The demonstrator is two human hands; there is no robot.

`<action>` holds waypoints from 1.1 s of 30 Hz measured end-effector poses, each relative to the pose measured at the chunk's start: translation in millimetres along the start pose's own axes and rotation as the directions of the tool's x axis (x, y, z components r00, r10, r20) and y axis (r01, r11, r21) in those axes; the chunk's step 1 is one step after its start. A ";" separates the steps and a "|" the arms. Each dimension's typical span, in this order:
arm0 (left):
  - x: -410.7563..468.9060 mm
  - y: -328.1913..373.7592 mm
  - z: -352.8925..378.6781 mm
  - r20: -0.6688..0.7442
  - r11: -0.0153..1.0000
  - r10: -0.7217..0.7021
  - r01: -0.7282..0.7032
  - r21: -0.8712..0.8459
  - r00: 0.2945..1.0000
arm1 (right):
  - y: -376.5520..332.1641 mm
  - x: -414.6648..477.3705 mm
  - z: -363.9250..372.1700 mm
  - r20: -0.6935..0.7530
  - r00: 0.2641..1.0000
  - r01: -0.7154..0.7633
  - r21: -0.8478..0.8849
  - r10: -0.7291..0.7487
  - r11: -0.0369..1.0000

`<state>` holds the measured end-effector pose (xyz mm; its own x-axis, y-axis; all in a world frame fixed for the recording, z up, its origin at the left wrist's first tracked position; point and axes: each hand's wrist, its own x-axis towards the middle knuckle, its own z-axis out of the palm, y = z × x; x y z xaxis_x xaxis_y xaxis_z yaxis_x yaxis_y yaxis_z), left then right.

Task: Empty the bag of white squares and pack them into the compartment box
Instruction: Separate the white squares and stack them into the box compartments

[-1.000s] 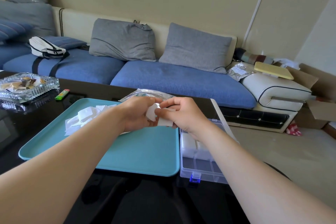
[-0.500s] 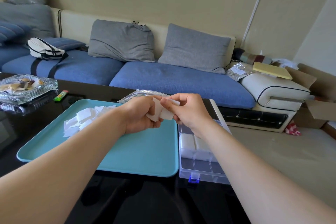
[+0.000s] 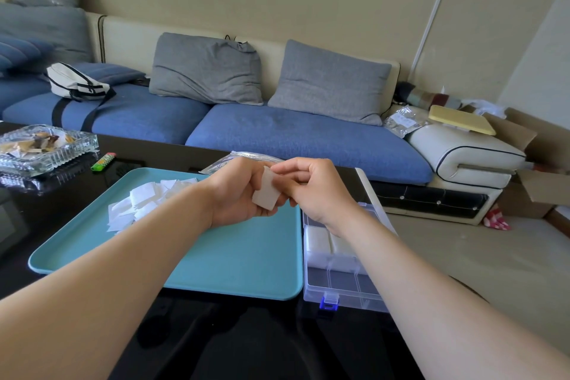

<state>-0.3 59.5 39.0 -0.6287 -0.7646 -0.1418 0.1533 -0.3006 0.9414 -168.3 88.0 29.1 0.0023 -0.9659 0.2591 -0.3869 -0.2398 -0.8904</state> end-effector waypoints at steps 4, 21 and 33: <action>3.0 -3.2 1.9 0.004 0.998 -0.006 0.006 0.069 1.000 | -2.3 -0.6 1.5 -0.100 0.995 0.018 0.051 -0.013 0.999; 8.2 -10.1 2.5 -0.185 0.955 0.065 -0.007 0.297 0.981 | 6.8 -5.3 11.4 0.132 0.942 0.330 -0.522 -0.309 0.786; 8.5 -11.3 6.6 -0.170 0.942 0.083 -0.022 0.335 0.982 | -1.8 -7.4 13.3 -0.002 0.949 0.292 -0.366 -0.314 0.884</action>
<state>-12.4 60.2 29.2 -0.4750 -0.8727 -0.1130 -0.0977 -0.0753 0.9924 -155.4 94.2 23.7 0.1217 -0.8413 0.5267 -0.6789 -0.4577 -0.5742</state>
